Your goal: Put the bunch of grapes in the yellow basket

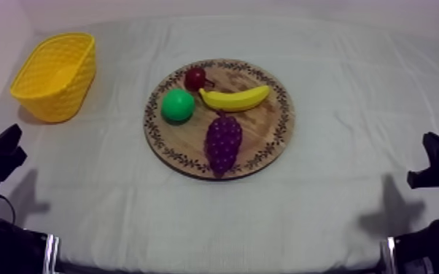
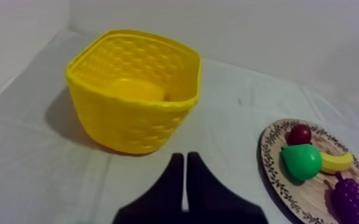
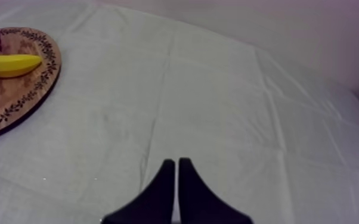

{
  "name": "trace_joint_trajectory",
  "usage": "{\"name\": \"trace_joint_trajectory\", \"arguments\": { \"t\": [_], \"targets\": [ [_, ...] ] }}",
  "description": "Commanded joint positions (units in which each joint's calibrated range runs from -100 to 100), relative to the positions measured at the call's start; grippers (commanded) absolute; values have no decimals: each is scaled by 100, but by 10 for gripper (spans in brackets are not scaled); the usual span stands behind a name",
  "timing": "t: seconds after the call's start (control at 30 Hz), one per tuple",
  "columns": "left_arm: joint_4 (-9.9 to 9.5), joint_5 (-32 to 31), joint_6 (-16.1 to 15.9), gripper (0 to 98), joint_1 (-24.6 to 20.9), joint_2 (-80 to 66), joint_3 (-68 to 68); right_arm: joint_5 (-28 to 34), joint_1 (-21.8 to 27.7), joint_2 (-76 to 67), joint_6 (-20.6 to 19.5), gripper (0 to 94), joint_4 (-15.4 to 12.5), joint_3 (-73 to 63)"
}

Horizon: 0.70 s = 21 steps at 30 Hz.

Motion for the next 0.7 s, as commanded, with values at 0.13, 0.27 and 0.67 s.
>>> {"name": "trace_joint_trajectory", "arguments": {
  "t": [0.13,0.27,0.67],
  "targets": [
    [0,1,0,1,2,0,5,2,-2,0,0,3,-2,-4],
    [0,1,-2,1,6,0,5,2,-2,0,0,3,-2,-4],
    [3,1,5,1,797,0,-22,2,-2,0,0,3,-2,-4]
  ]
}}
